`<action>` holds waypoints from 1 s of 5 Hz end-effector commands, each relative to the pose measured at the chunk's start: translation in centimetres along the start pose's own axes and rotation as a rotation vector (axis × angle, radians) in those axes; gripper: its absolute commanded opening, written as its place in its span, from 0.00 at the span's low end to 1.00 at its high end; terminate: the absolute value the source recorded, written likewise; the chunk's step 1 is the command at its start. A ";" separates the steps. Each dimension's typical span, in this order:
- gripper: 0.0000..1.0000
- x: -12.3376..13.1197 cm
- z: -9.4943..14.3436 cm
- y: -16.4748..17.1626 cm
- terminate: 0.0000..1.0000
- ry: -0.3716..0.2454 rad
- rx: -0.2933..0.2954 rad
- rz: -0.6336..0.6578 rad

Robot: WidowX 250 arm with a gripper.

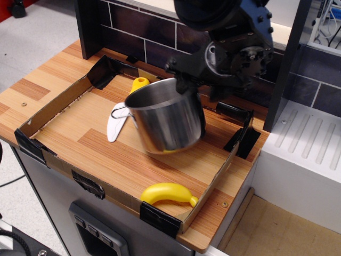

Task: Upright metal pot

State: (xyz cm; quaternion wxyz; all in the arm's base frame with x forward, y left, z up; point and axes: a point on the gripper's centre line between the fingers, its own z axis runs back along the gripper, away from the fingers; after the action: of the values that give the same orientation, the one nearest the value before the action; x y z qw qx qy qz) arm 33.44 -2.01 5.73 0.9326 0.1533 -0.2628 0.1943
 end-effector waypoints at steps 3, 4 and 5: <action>1.00 3.7 3.5 1.7 0.00 0.290 -0.120 0.374; 1.00 5.4 6.1 3.2 0.00 0.379 -0.184 0.357; 1.00 6.4 8.0 4.6 0.00 0.403 -0.214 0.337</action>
State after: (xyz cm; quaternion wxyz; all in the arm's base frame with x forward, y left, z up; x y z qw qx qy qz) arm 32.77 0.82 14.37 0.9362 -0.0234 -0.0754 0.3424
